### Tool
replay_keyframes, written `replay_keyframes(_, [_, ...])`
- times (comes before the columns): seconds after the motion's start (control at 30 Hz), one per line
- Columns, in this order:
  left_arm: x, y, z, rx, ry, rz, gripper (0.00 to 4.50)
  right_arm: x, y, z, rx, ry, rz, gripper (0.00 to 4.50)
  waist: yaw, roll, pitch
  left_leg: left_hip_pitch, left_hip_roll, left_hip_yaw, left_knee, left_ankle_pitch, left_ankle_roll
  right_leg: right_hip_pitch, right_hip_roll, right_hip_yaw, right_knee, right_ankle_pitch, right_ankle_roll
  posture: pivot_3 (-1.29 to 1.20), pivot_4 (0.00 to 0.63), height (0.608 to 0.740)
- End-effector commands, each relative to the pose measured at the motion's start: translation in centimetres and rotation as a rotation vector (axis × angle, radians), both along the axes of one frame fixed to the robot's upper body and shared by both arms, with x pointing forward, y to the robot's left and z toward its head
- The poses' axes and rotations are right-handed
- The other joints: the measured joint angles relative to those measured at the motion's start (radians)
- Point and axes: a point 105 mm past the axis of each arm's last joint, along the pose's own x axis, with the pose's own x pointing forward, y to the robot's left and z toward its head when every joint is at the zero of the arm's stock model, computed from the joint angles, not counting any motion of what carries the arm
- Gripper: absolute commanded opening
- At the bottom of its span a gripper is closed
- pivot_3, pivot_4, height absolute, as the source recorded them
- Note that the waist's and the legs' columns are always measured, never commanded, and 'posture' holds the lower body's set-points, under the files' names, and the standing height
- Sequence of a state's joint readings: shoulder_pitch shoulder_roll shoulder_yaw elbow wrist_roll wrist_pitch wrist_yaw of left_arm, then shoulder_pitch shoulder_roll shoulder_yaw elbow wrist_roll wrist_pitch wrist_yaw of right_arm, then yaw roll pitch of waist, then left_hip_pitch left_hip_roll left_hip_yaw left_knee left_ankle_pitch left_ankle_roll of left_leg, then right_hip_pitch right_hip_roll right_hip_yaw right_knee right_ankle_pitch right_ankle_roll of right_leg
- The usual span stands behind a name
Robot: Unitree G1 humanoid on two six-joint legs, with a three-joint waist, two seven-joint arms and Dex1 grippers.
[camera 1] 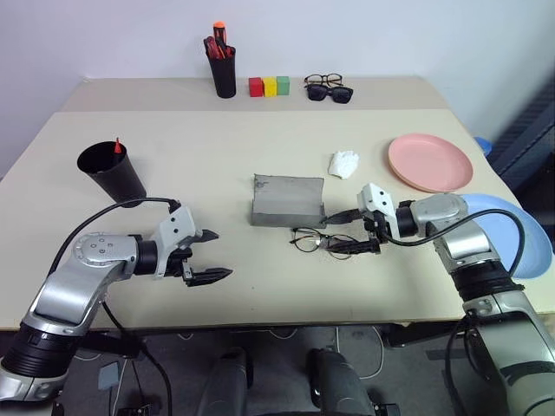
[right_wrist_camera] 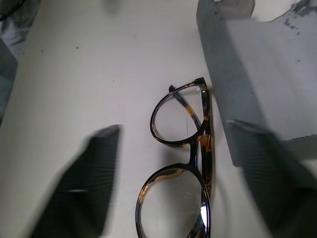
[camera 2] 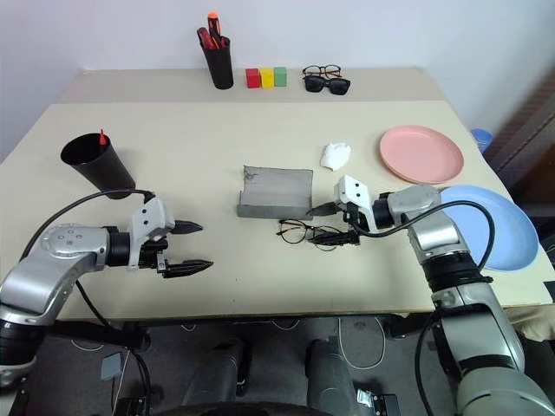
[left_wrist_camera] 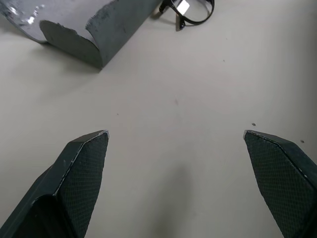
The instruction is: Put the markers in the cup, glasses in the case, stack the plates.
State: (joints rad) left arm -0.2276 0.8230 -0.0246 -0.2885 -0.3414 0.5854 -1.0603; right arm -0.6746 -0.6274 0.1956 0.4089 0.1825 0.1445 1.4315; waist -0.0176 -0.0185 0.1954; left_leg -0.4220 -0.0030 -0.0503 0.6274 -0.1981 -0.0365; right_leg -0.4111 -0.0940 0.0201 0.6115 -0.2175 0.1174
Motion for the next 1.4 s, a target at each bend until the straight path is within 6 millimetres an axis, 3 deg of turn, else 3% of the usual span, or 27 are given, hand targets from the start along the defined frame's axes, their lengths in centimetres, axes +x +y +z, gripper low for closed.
replay_keyframes(0.03, [-0.3,-0.2,0.8,-0.004,-0.027,-0.01,4.5,0.5,0.1,0.9,-0.019,-0.016,0.019,4.39,-0.001,0.0,0.0,0.0,0.0,0.0,0.0,0.0,0.0,0.0,0.0,0.0,0.0,0.0,0.0,0.0,0.15,0.74])
replay_keyframes(0.7, [-1.1,0.1,0.7,-0.002,-0.007,0.029,4.5,0.7,0.3,-0.4,-0.053,0.088,0.044,4.39,-0.003,0.0,0.0,0.0,0.0,0.0,0.0,0.0,0.0,-0.001,0.0,0.0,0.0,0.0,0.0,0.0,0.15,0.74])
replay_keyframes(0.8, [-1.2,0.1,0.7,-0.004,-0.007,0.032,4.5,0.7,0.6,-0.5,-0.05,0.09,0.053,3.61,-0.003,0.0,0.0,0.0,0.0,0.0,0.0,0.0,0.0,-0.001,0.0,0.0,0.0,0.0,0.0,0.0,0.15,0.74])
replay_keyframes(1.03, [-1.3,0.1,0.7,-0.006,-0.004,0.04,4.5,0.8,0.7,-1.0,-0.057,0.104,0.05,0.05,-0.003,0.0,0.0,0.0,0.0,0.0,0.0,0.0,0.0,-0.001,0.0,0.0,0.0,0.0,0.0,0.0,0.15,0.74])
replay_keyframes(1.2, [-1.4,0.2,0.8,-0.008,-0.005,0.05,4.5,0.7,0.5,-1.4,-0.059,0.12,0.044,0.05,-0.003,0.0,0.0,0.0,0.0,0.0,0.0,0.0,0.0,-0.001,0.0,0.0,0.0,0.0,0.0,0.0,0.15,0.74])
replay_keyframes(1.4, [-1.4,0.3,0.8,-0.013,-0.008,0.062,4.5,0.3,0.5,-0.5,-0.043,0.108,0.054,0.05,-0.002,0.0,0.0,0.0,0.0,0.0,-0.001,0.0,0.0,-0.001,0.0,0.0,0.0,0.0,0.0,0.0,0.15,0.74])
